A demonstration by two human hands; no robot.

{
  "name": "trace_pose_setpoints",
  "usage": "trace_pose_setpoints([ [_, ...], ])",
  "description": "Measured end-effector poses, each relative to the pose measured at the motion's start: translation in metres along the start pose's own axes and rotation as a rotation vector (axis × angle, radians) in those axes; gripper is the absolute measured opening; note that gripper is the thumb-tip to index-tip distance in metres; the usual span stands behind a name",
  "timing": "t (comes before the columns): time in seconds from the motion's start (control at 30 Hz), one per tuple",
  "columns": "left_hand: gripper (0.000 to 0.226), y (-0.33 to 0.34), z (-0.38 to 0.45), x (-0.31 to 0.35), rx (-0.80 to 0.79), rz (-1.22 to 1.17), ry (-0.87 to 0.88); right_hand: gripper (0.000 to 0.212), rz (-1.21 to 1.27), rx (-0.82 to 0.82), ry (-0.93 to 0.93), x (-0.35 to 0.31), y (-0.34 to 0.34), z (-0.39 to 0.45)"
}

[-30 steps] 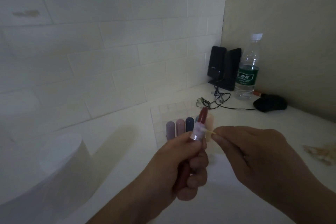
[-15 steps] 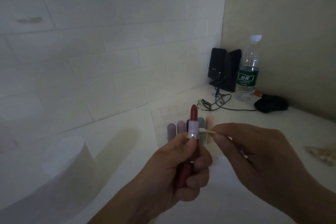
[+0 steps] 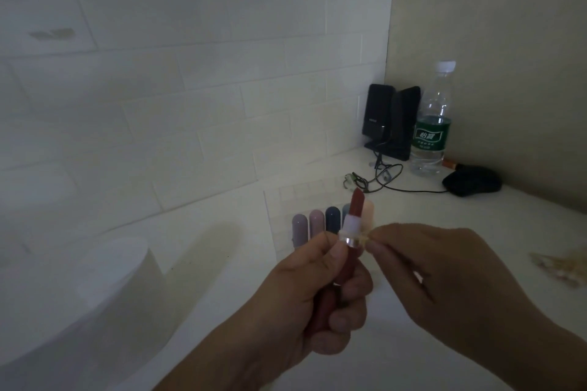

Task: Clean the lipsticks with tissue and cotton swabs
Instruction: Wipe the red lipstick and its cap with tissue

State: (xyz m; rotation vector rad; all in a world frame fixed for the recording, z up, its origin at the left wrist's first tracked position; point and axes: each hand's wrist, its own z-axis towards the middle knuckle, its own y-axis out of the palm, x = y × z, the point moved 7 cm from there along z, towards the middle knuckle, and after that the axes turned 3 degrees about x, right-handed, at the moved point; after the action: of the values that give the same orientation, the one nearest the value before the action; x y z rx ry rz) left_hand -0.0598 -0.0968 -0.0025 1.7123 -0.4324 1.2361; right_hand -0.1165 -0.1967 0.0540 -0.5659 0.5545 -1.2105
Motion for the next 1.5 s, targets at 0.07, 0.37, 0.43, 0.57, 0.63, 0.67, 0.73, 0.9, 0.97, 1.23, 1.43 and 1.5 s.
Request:
trace_pose_setpoints([
  [0.07, 0.023, -0.001, 0.0, 0.0, -0.001, 0.002, 0.002, 0.027, -0.016, 0.023, 0.002, 0.001, -0.003, 0.002],
  [0.37, 0.03, -0.004, 0.002, -0.003, 0.001, 0.003, -0.008, 0.026, -0.038, -0.005, -0.032, 0.005, -0.002, 0.001],
  [0.43, 0.03, -0.004, 0.002, -0.003, 0.001, 0.004, -0.003, 0.027, -0.036, -0.006, -0.03, 0.007, -0.003, 0.001],
  [0.57, 0.03, -0.004, 0.003, -0.002, 0.01, 0.029, 0.002, 0.028, -0.05, -0.012, -0.036, 0.006, -0.001, 0.0],
  [0.63, 0.031, -0.004, 0.003, -0.002, 0.011, 0.038, 0.009, 0.028, -0.05, -0.025, -0.049, 0.005, 0.0, 0.0],
  [0.67, 0.031, -0.004, 0.003, -0.001, 0.011, 0.043, 0.011, 0.028, -0.06, -0.037, -0.06, 0.005, 0.001, 0.0],
  [0.73, 0.032, -0.005, 0.003, -0.002, 0.018, 0.045, 0.012, 0.028, -0.063, -0.033, -0.043, 0.006, 0.0, 0.0],
  [0.9, 0.032, -0.004, 0.003, -0.002, 0.021, 0.043, 0.005, 0.028, -0.063, -0.033, -0.057, 0.005, 0.002, -0.002],
  [0.97, 0.031, -0.004, 0.003, -0.001, 0.022, 0.027, 0.001, 0.028, -0.059, -0.016, -0.054, 0.005, 0.0, 0.0],
  [1.23, 0.029, -0.005, 0.002, -0.001, 0.006, -0.071, -0.04, 0.045, -0.032, -0.028, -0.084, 0.004, 0.005, -0.002],
  [1.43, 0.021, -0.005, 0.002, -0.005, -0.009, -0.152, -0.139, 0.046, -0.031, -0.029, -0.088, 0.005, 0.006, -0.003],
  [1.5, 0.014, -0.004, 0.0, -0.005, -0.004, -0.155, -0.181, 0.041, -0.034, -0.034, -0.101, 0.002, 0.008, -0.003],
])
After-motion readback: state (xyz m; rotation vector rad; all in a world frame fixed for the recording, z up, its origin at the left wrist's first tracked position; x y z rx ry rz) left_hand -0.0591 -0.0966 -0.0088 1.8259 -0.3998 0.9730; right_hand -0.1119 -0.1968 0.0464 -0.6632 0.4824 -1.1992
